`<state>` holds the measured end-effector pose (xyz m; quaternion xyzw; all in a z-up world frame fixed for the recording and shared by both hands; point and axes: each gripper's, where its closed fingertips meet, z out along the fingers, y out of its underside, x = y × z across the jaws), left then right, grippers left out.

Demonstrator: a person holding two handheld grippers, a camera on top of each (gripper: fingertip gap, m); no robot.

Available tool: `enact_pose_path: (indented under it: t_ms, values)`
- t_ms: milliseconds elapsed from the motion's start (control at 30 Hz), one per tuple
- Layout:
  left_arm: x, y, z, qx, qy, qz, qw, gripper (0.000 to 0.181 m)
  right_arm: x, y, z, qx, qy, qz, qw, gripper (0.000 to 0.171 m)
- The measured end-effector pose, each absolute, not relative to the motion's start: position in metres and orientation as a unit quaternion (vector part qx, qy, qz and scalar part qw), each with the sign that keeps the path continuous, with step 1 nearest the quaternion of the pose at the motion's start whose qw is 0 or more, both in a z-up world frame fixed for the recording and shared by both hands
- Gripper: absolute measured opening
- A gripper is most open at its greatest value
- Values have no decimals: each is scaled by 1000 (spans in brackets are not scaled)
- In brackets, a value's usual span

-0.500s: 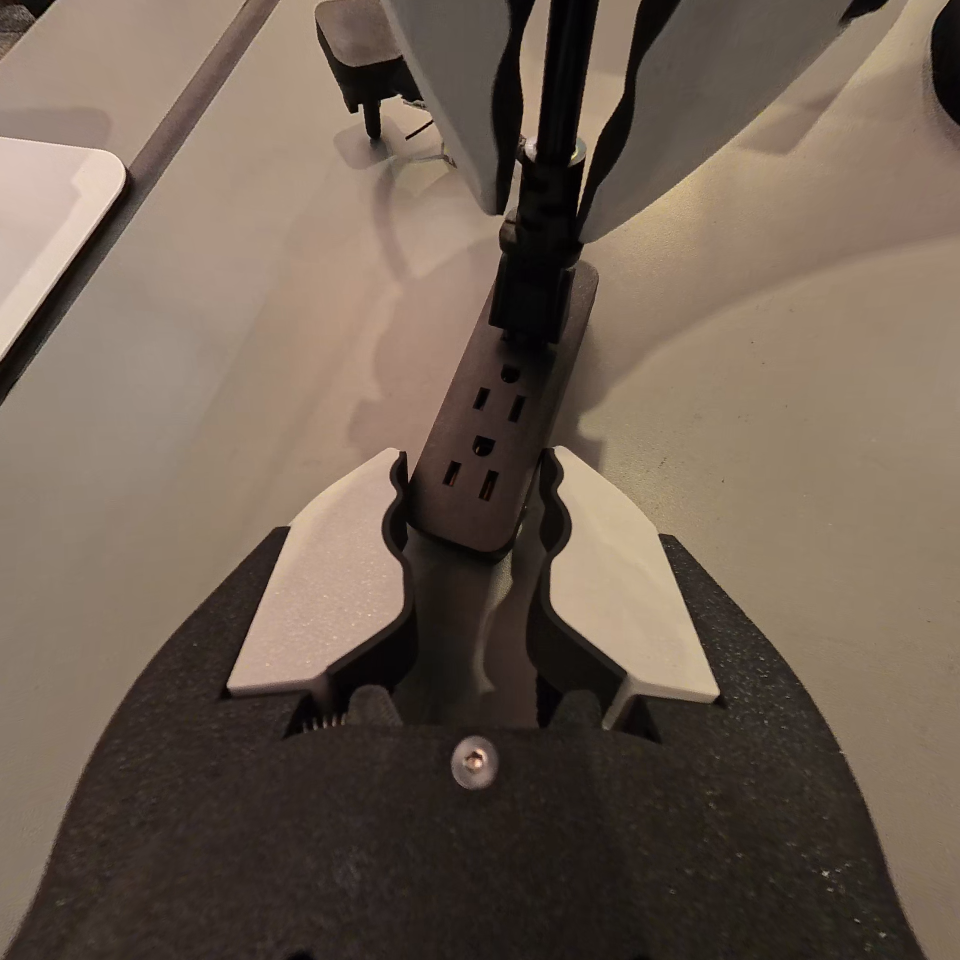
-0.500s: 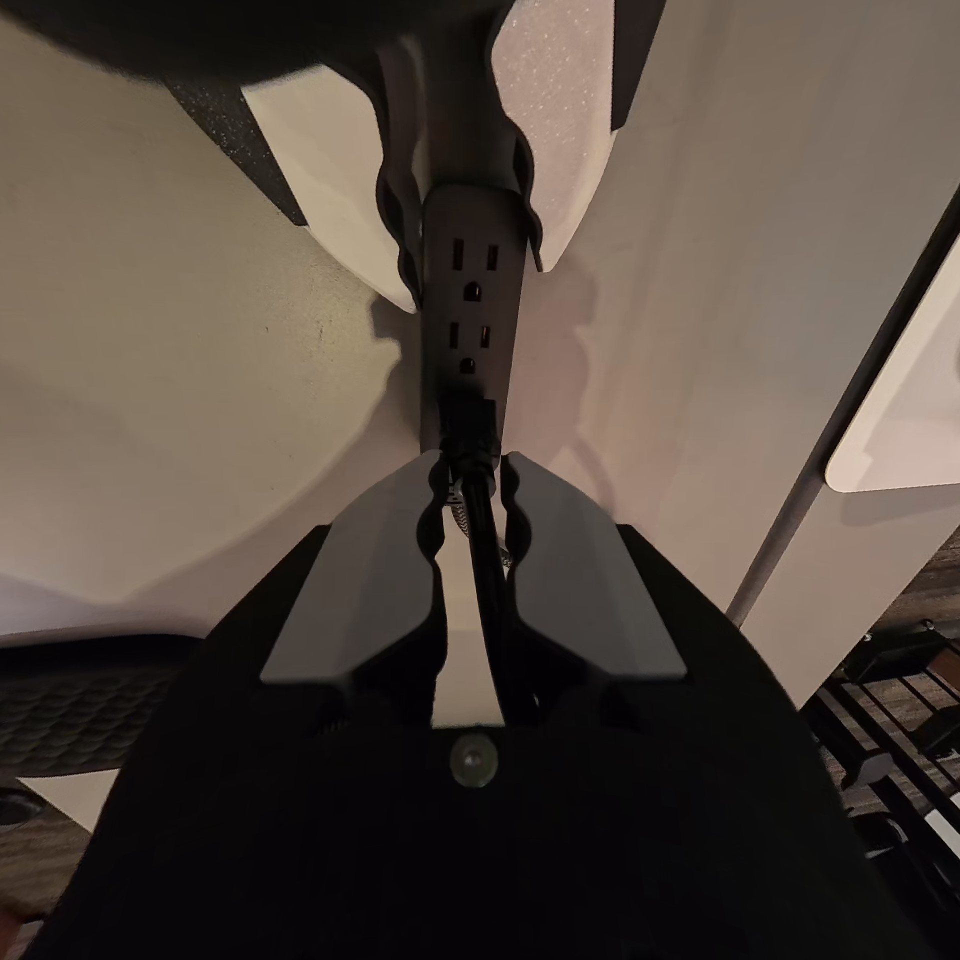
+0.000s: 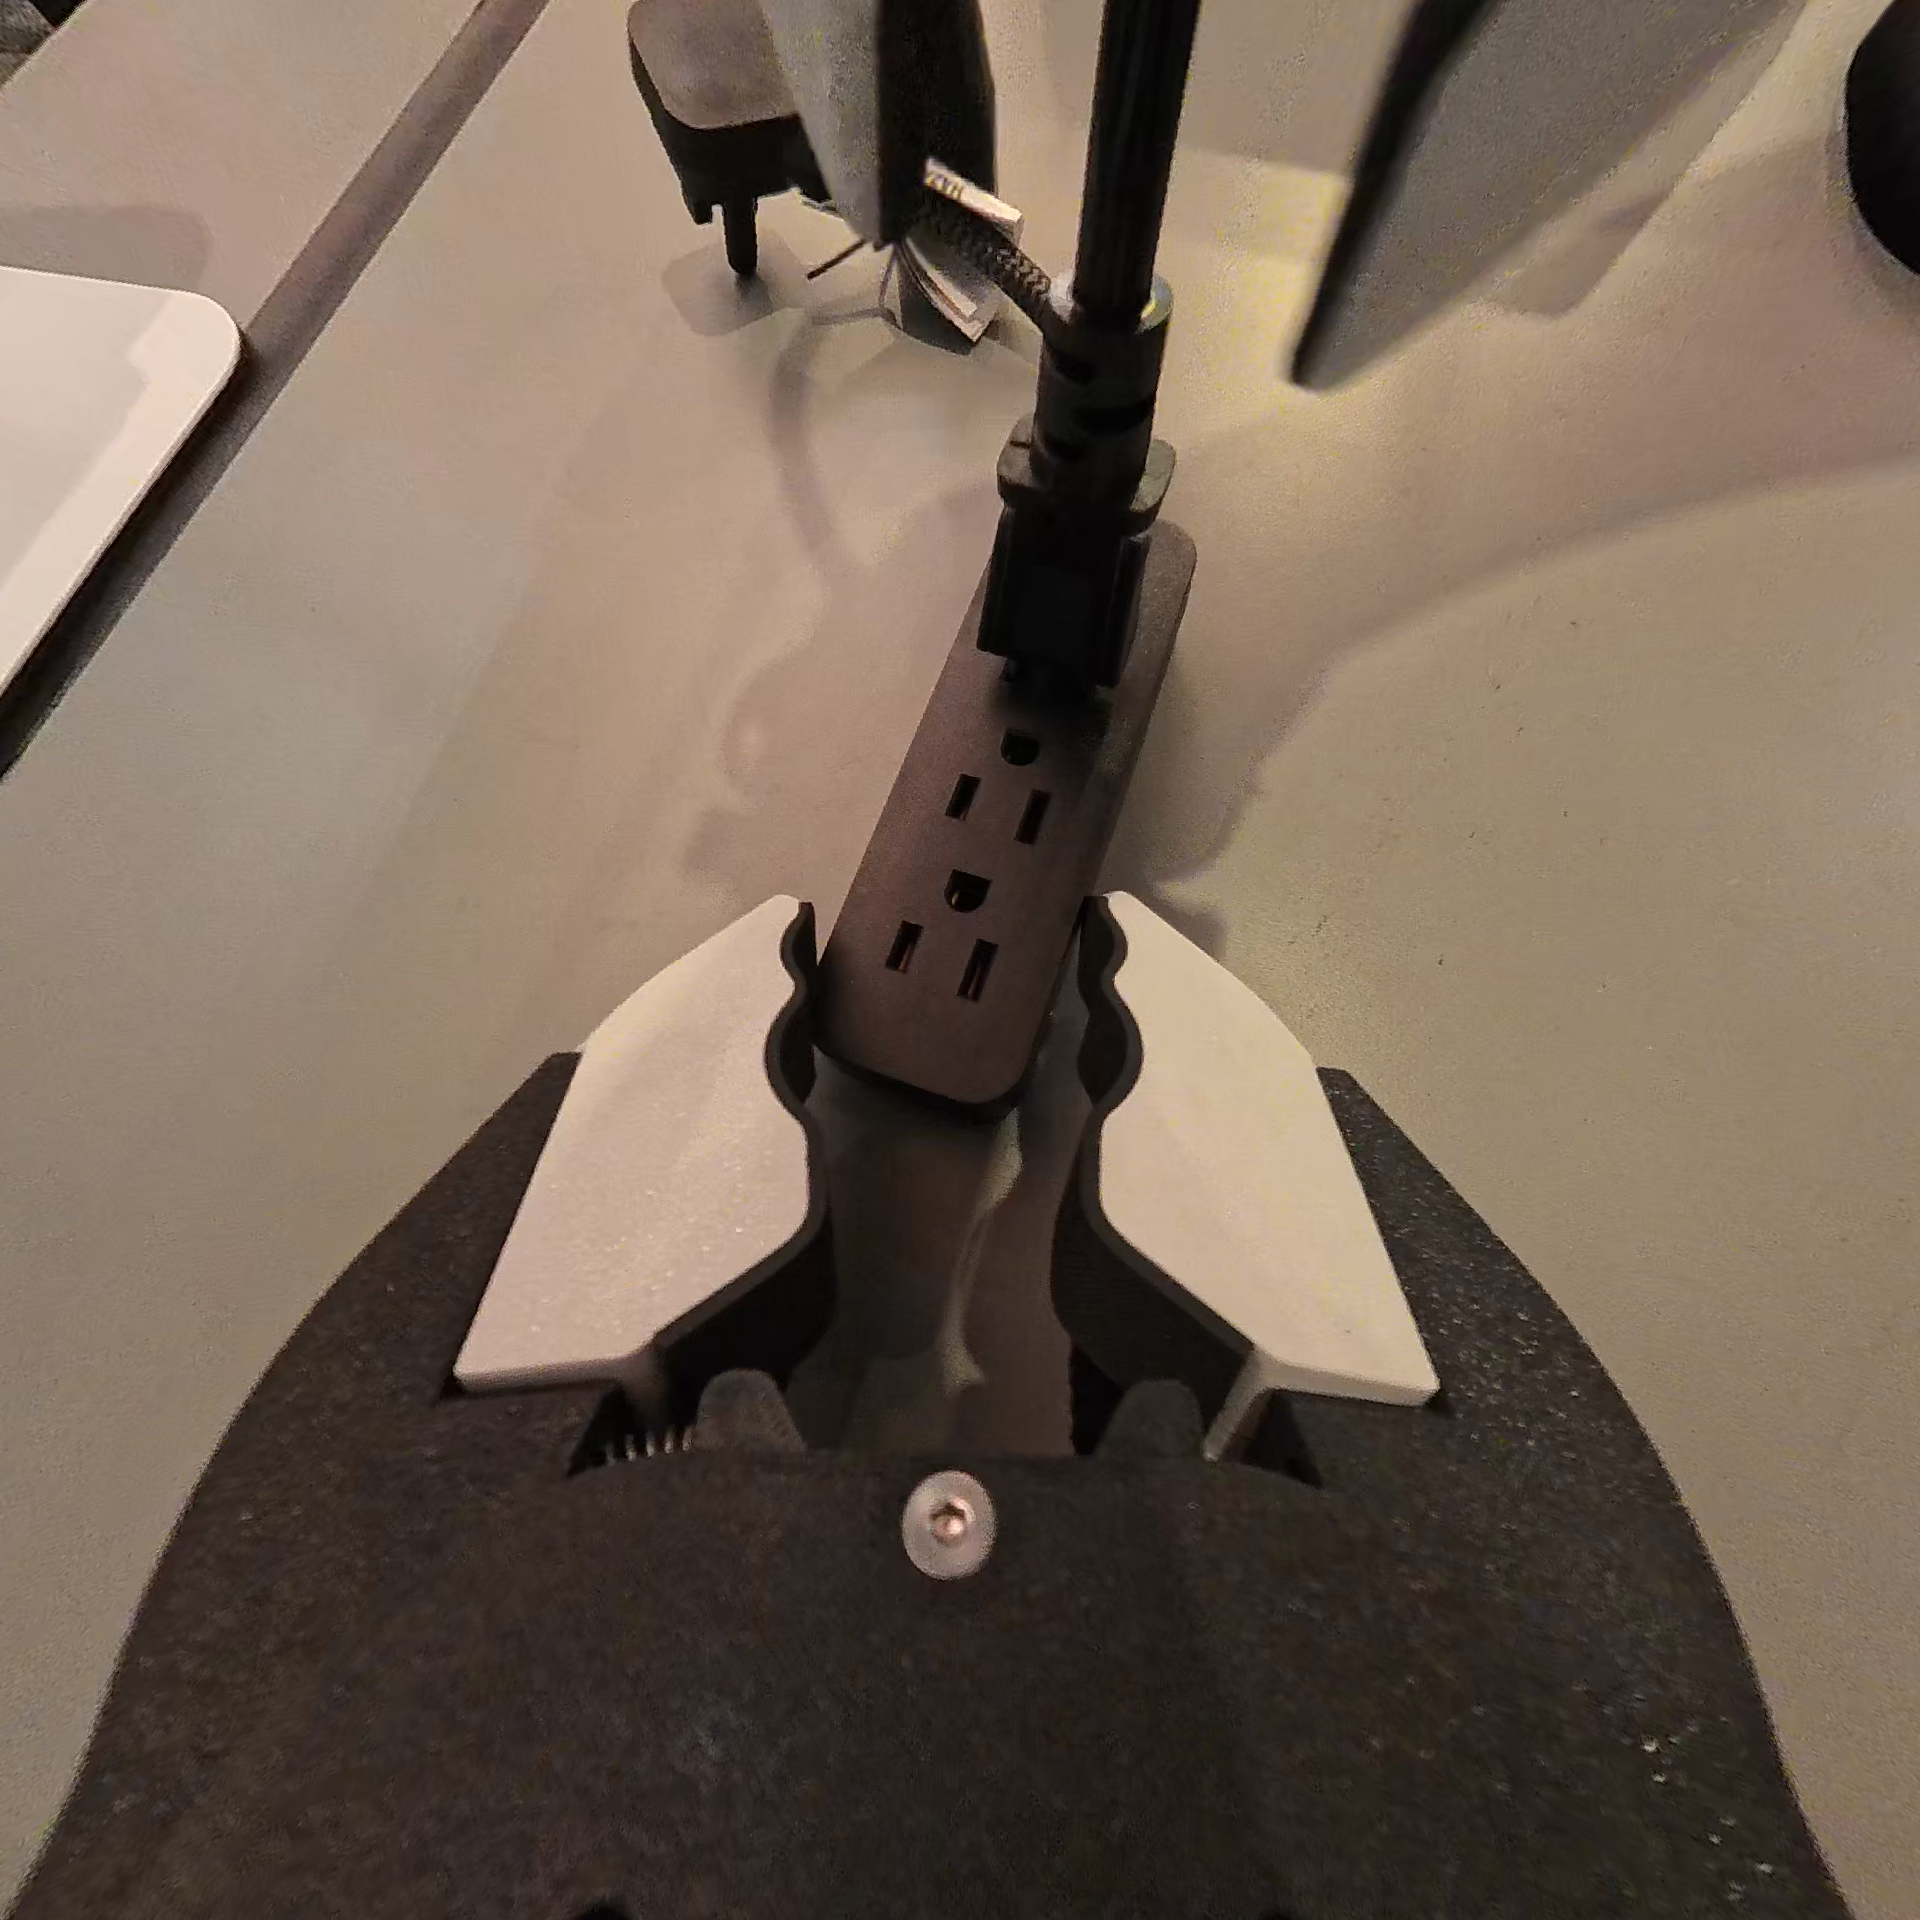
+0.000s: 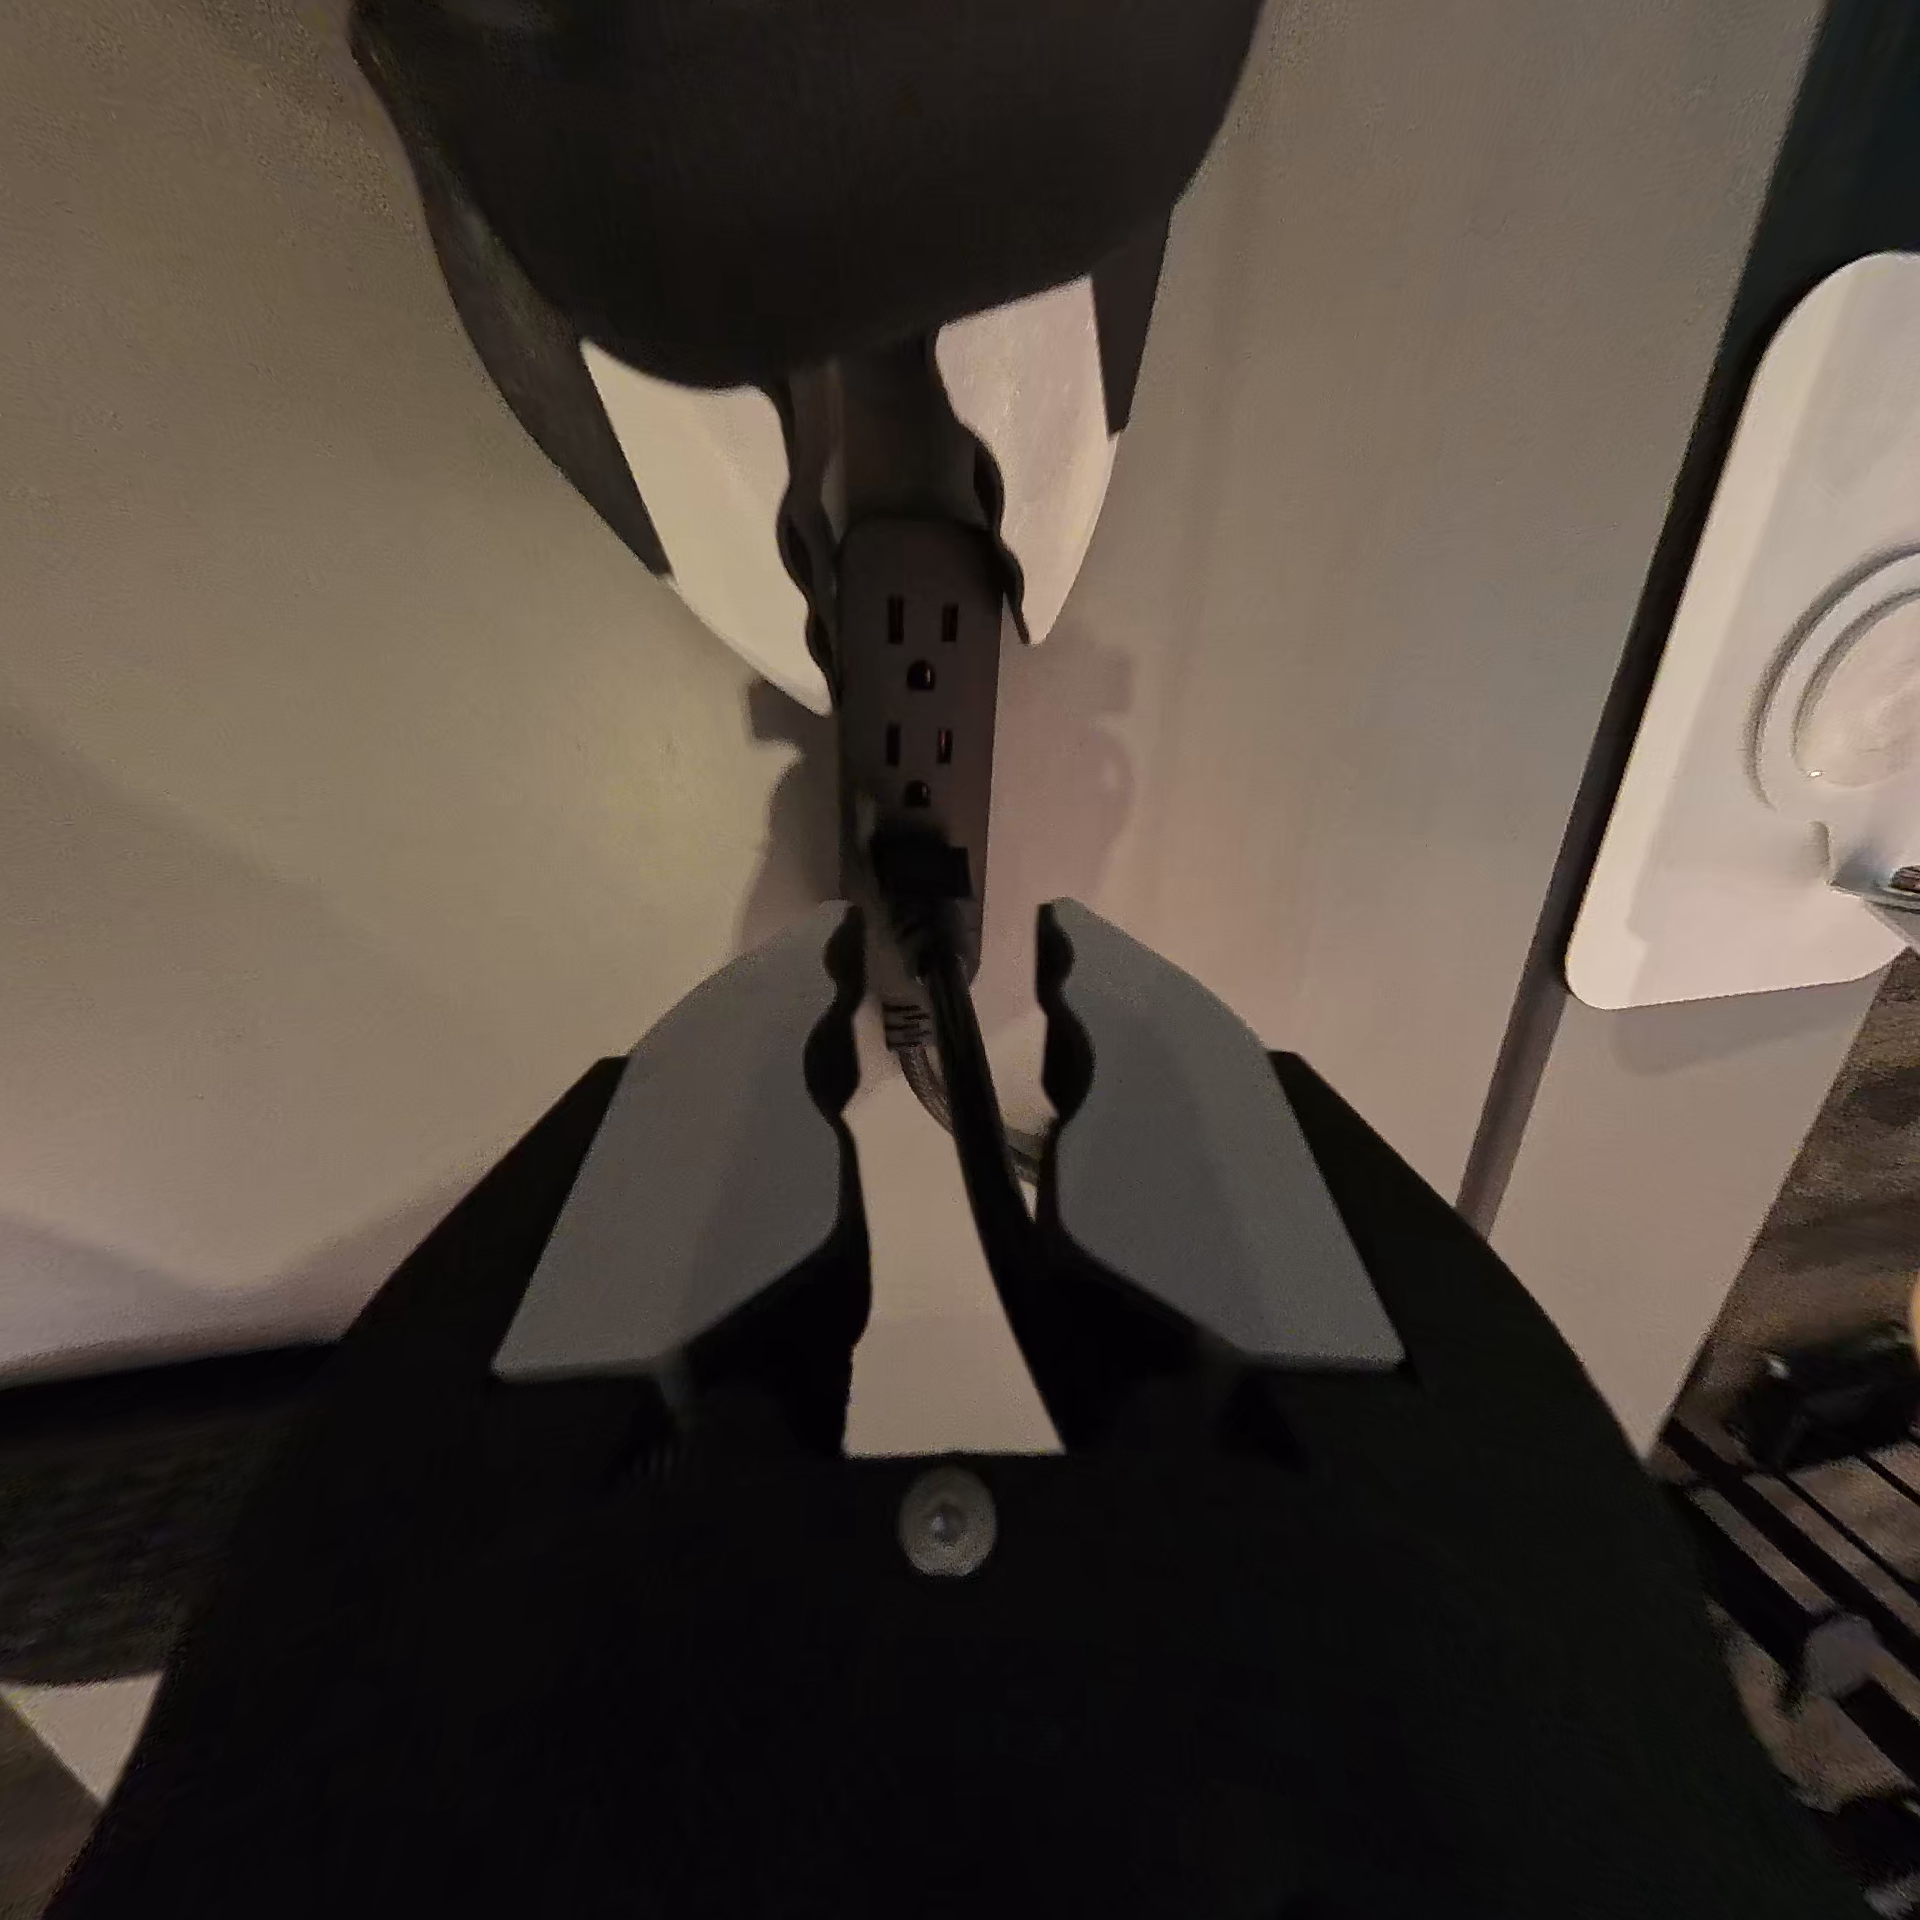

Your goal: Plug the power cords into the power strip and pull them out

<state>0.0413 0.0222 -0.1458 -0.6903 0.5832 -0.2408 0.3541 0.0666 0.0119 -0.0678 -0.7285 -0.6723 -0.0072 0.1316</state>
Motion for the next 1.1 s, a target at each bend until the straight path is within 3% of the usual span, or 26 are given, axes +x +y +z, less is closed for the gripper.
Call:
enact_pose_path:
  t_ms: [133,233,567,1100]
  values:
    - [41,22,-146,-688,585,-239,356,49,67,12,-74,-716,-679,-28,161,52]
    - [41,21,-146,-688,586,-238,356,48,66,13,-80,-684,-706,-53,175,47]
    - [42,21,-146,-687,586,-241,354,48,83,14,-99,-713,-694,-75,61,37]
    - [42,19,-145,-680,592,-240,358,47,79,19,-106,-725,-681,-56,90,36]
